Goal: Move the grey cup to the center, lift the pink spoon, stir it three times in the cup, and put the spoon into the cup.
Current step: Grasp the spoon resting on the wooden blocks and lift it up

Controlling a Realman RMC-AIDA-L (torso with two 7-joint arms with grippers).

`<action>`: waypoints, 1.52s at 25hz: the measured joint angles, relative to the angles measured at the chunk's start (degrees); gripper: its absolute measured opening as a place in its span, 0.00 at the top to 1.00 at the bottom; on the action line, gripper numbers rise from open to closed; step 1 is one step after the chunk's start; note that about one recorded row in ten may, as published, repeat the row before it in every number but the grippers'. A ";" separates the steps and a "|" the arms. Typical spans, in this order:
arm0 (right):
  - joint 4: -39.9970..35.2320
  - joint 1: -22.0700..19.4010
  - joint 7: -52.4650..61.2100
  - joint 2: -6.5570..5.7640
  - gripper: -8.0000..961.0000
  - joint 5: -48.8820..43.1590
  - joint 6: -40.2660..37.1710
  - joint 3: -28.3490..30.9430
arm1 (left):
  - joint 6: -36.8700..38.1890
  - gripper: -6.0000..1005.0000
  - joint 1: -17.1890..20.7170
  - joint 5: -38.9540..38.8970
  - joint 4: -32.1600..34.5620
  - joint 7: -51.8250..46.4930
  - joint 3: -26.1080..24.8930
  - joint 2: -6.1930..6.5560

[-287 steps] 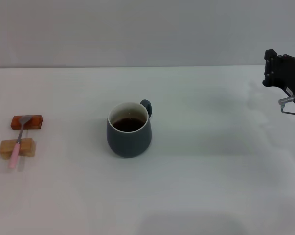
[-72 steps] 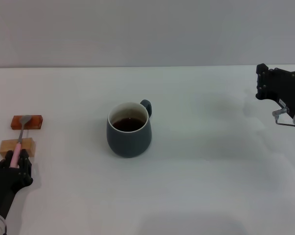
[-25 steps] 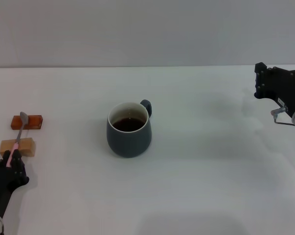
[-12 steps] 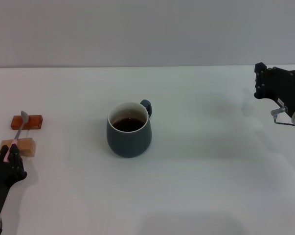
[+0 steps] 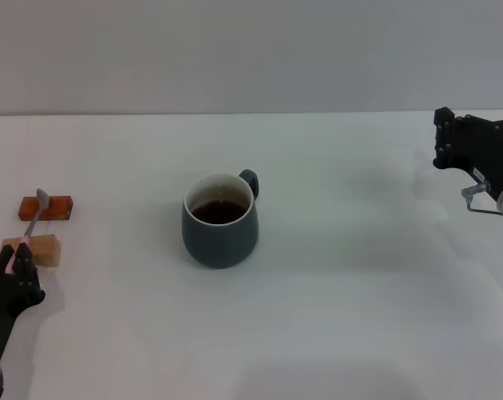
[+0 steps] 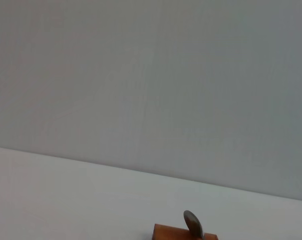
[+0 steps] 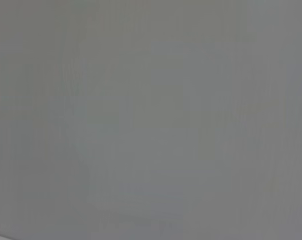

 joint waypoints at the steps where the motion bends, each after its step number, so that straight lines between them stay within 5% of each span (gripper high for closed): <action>1: 0.00 0.00 0.00 0.00 0.98 0.00 0.00 0.00 | 0.00 0.85 0.00 0.00 0.00 0.00 0.00 0.00; 20: -0.09 -0.02 0.00 0.00 0.98 0.00 0.00 0.05 | 0.13 0.85 0.24 1.21 2.43 -3.12 -1.82 0.19; 29: -0.13 -0.02 0.00 -0.01 0.98 0.00 -0.01 0.27 | -0.53 0.85 1.75 2.27 6.76 -3.24 -2.47 1.62; 31: -0.12 -0.02 0.00 -0.01 0.98 0.00 -0.01 0.28 | -7.38 0.85 5.13 7.01 14.99 -6.74 -6.67 3.70; 34: -0.09 -0.02 0.00 -0.01 0.98 0.00 -0.01 0.32 | -9.22 0.85 5.81 8.44 16.85 -8.10 -7.81 4.10; 38: -0.02 -0.02 0.00 0.06 0.98 0.00 -0.01 0.49 | -23.54 0.85 10.06 20.10 30.64 -19.63 -15.50 7.06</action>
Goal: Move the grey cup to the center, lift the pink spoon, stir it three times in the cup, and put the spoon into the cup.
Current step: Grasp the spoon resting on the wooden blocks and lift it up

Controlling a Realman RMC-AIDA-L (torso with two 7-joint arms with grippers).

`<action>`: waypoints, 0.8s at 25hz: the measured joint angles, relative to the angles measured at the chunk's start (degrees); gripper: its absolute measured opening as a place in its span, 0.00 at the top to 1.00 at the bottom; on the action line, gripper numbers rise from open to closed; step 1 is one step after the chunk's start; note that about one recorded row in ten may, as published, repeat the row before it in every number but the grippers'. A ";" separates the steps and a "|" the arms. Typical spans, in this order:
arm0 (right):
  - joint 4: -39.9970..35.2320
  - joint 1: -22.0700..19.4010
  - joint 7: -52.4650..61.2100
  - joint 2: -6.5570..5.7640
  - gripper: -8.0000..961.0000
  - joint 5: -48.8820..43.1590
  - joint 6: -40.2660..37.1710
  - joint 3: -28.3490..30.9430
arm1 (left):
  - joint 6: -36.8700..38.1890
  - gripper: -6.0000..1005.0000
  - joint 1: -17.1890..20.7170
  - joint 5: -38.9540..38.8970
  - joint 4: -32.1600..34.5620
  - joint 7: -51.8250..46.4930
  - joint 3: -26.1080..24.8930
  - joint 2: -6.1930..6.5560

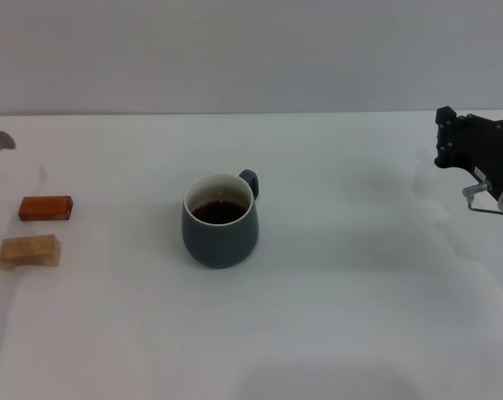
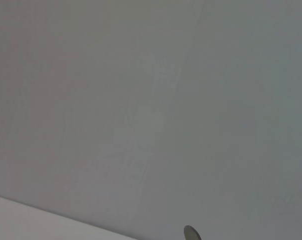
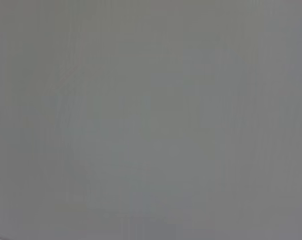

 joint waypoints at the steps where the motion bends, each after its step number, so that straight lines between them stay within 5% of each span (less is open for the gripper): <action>1: 0.01 0.00 0.00 0.03 0.98 0.00 0.00 0.02 | 0.00 0.85 0.00 0.00 0.00 0.00 0.00 0.00; 9: 0.02 0.00 0.00 0.18 0.98 0.24 0.00 0.04 | -17.47 0.85 1.73 6.52 15.92 -7.26 -4.74 4.63; 11: 0.02 0.00 0.00 0.19 0.98 0.26 0.00 0.05 | -17.47 0.85 1.73 6.52 15.92 -7.26 -4.74 4.63; 13: 0.02 0.00 0.00 0.19 0.98 0.35 0.00 0.04 | -24.07 0.85 1.79 6.53 22.26 -6.80 -5.59 6.91; 17: 0.02 0.00 0.00 0.20 0.98 0.48 0.00 0.07 | -31.75 0.85 1.09 6.46 29.23 -5.96 -6.47 9.31; 20: 0.01 0.00 0.00 0.20 0.98 0.52 0.00 0.12 | -36.93 0.85 0.31 5.28 33.50 -2.78 -7.44 10.05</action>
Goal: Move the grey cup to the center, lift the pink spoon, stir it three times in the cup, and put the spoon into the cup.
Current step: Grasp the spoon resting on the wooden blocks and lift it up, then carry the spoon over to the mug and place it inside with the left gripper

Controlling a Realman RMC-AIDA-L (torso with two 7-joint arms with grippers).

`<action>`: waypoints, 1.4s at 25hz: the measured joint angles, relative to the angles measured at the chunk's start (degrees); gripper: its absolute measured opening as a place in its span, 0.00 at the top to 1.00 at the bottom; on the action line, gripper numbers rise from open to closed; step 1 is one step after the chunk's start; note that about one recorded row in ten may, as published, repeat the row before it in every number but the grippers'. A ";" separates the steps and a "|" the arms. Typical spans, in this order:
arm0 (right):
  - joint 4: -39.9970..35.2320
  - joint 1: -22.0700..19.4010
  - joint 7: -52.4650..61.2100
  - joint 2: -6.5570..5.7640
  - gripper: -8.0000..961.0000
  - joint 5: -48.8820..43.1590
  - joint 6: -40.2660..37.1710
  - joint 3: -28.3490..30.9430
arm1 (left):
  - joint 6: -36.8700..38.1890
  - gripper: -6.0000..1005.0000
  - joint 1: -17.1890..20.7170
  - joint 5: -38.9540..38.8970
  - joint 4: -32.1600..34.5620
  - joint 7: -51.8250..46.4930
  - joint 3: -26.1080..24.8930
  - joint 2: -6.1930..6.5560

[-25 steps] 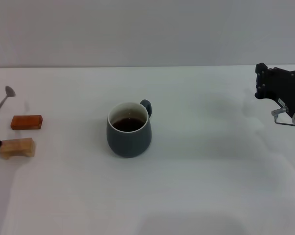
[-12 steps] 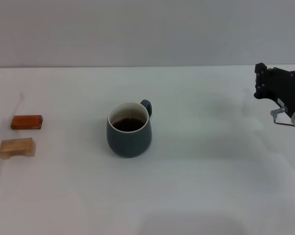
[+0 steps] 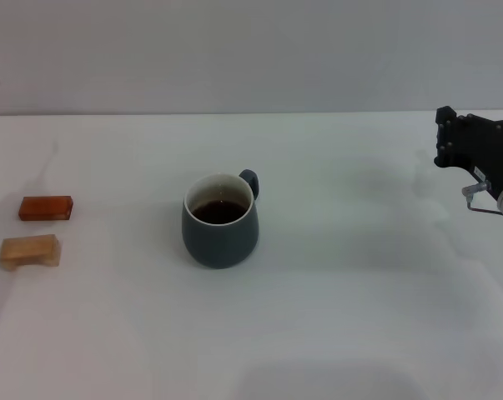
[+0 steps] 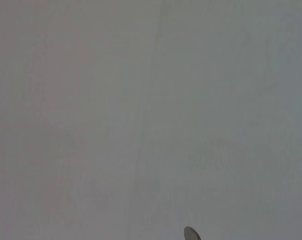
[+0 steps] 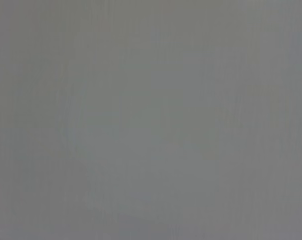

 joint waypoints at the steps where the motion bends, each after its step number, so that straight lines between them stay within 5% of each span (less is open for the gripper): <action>1: 0.01 0.00 0.00 0.00 0.98 0.01 0.00 0.01 | 0.00 0.85 0.00 0.00 0.00 0.00 0.00 0.00; 5: 0.08 0.00 0.00 0.00 0.98 0.01 0.00 0.09 | -11.00 0.85 -3.12 -12.18 4.46 13.86 -4.43 -0.18; 7: 0.12 0.00 0.00 0.00 0.98 0.01 0.00 0.13 | -11.00 0.85 -3.12 -12.18 4.46 13.86 -4.43 -0.18; 8: 0.15 0.00 0.00 0.00 0.98 0.01 0.00 0.17 | -17.30 0.85 -5.06 -23.87 4.63 27.24 -8.04 -1.67; 10: 0.20 0.00 0.00 0.01 0.98 0.04 -0.02 0.24 | -24.26 0.85 -6.85 -33.49 4.29 41.18 -14.05 -6.05; 12: 0.20 0.00 0.00 0.05 0.98 0.08 -0.03 0.37 | -24.26 0.85 -6.85 -33.49 4.29 41.18 -14.05 -6.05; 14: 0.24 0.00 0.00 0.18 0.98 0.08 -0.04 0.54 | -42.49 0.85 -11.04 -42.68 3.50 60.70 -28.81 -17.19; 22: 0.78 -0.48 0.00 0.32 0.98 0.08 -0.05 0.63 | -49.62 0.85 -13.85 -47.41 2.19 64.31 -31.21 -16.84; 35: 0.97 -0.75 0.00 0.76 0.98 -0.14 -0.03 0.62 | -64.41 0.85 -22.51 -40.81 1.76 64.47 -30.93 -16.96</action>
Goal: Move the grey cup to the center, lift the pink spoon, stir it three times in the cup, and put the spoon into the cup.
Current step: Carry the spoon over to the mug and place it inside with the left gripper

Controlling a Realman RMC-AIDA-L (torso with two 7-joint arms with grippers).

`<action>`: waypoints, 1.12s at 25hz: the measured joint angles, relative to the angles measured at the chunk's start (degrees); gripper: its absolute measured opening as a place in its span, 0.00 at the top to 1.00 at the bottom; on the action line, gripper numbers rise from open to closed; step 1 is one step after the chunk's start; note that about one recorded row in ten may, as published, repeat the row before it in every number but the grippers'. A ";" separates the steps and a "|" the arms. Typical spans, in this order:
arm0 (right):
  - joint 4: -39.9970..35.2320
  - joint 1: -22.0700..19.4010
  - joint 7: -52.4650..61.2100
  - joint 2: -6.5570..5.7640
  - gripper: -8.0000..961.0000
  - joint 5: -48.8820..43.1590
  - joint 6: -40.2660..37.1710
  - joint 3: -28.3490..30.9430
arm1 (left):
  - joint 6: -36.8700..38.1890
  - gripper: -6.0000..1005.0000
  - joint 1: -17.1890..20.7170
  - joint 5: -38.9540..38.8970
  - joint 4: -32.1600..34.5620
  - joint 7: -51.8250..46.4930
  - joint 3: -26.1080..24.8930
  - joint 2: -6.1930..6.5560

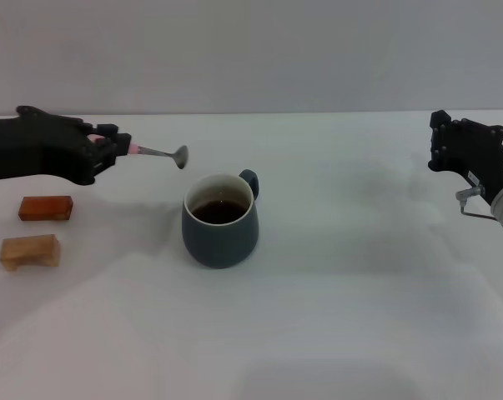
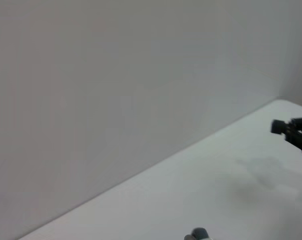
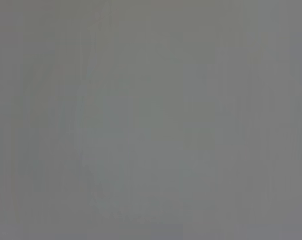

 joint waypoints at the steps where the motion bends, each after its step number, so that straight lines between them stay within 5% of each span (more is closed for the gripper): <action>1: 0.00 -0.04 0.00 0.02 0.98 -0.03 -0.01 0.00 | -0.52 0.85 -0.50 0.25 0.00 0.00 0.07 0.00; 28: 0.44 -0.51 0.00 0.11 0.98 -0.04 -0.06 0.00 | -5.09 0.85 -15.24 8.43 -12.86 1.21 4.88 -0.03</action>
